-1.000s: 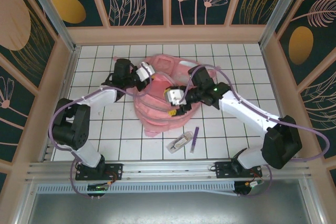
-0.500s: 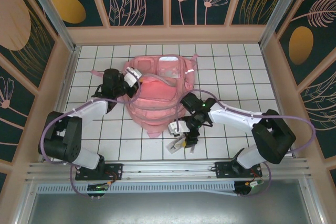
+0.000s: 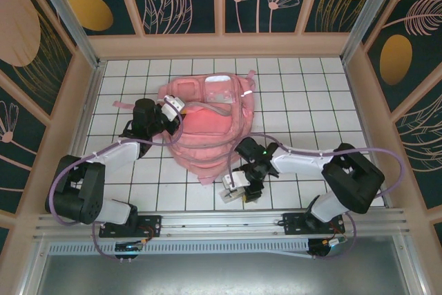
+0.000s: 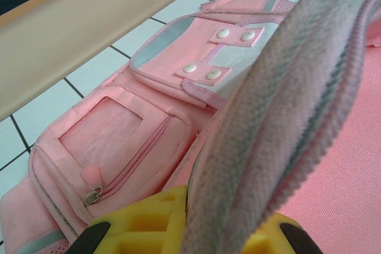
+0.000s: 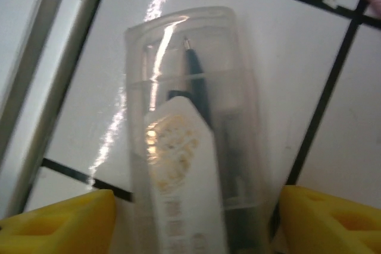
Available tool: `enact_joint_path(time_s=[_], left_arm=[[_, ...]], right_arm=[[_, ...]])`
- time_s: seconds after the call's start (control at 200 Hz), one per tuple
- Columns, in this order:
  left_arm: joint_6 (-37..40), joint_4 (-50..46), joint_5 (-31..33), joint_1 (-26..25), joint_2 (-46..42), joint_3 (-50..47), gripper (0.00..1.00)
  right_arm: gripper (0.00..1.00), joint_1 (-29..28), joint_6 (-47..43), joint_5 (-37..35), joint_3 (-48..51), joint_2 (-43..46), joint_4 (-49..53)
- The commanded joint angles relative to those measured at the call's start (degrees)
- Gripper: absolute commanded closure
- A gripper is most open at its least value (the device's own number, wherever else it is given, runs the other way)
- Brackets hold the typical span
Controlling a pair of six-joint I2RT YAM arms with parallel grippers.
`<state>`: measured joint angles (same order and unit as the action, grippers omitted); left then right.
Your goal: Pack the student bag
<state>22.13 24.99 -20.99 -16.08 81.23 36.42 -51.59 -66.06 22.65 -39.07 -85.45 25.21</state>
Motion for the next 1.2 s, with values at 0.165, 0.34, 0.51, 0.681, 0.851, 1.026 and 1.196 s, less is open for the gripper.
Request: enact_joint_path(time_s=[0.165, 0.34, 0.51, 0.681, 0.851, 1.026, 1.196], left_arm=[[-1.14, 1.01, -5.82, 0.06, 0.13, 2.09, 1.00], [-0.30, -1.23, -7.84, -0.01, 0.13, 3.66, 1.00], [0.61, -7.60, -11.46, 0.07, 1.75, 7.68, 1.00], [1.81, -10.39, -14.40, 0.05, 2.48, 9.23, 1.00], [3.38, -11.28, -15.63, 0.03, 2.31, 9.46, 1.00], [4.16, -12.76, -16.57, 0.07, 2.62, 10.95, 1.00], [4.13, -13.01, -16.06, -0.01, 2.51, 11.46, 1.00]], right_arm=[[0.62, -0.36, -0.71, -1.72, 0.26, 0.82, -2.85], [0.71, 0.14, -3.72, -1.10, -4.55, 2.93, -1.24], [0.67, 3.32, -0.83, 3.09, -12.96, 3.84, -6.04], [0.65, 7.88, 3.93, 7.24, -20.43, 1.31, -14.29], [0.63, 10.99, 4.59, 6.78, -25.62, -4.42, -18.87], [0.43, 10.61, 3.12, -9.88, -30.93, -12.95, -23.63], [0.01, 11.46, 5.13, -15.08, -26.05, -9.18, -28.70]])
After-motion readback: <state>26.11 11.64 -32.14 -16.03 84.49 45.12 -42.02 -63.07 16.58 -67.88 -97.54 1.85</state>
